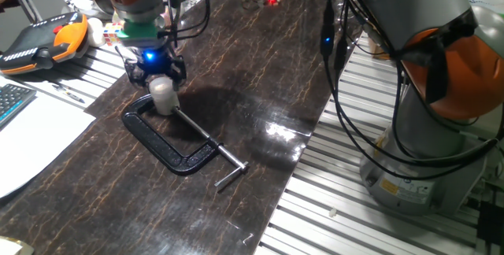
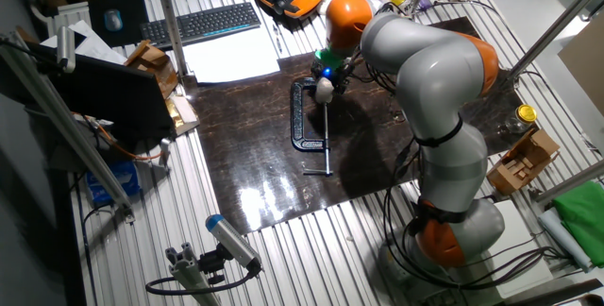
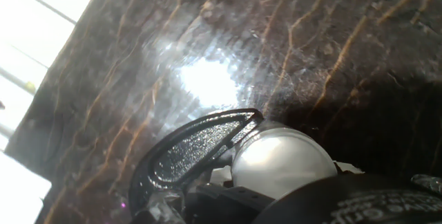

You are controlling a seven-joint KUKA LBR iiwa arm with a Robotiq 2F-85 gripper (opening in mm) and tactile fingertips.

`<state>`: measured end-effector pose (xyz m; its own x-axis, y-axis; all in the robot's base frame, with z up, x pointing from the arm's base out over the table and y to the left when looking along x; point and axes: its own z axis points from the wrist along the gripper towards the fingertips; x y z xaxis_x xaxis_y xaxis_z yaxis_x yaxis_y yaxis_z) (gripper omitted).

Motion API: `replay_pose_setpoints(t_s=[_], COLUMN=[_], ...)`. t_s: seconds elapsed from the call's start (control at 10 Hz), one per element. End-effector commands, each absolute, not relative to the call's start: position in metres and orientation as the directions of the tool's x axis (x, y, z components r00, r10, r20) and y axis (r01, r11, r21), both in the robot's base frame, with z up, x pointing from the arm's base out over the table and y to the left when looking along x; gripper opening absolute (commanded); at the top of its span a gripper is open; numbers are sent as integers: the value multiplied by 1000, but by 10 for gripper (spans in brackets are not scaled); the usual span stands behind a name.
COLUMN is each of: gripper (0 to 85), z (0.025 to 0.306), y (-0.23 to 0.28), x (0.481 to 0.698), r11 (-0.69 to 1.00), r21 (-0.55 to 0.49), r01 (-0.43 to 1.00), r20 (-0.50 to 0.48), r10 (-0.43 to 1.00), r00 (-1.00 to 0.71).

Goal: Screw the lid onto the jar

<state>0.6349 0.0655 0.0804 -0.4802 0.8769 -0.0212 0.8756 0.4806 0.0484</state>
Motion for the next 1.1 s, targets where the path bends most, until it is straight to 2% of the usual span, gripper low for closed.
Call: replay_pose_setpoints(t_s=[0.0,0.8,1.0], gripper=[677,663,667], z=[81,80,80], y=[65,65,65], x=[635,634,634], r11=[291,-80,-110], r21=[48,48,50], r01=[955,996,993], r20=[-22,-18,-27], r10=[957,997,993], r00=[-290,81,111])
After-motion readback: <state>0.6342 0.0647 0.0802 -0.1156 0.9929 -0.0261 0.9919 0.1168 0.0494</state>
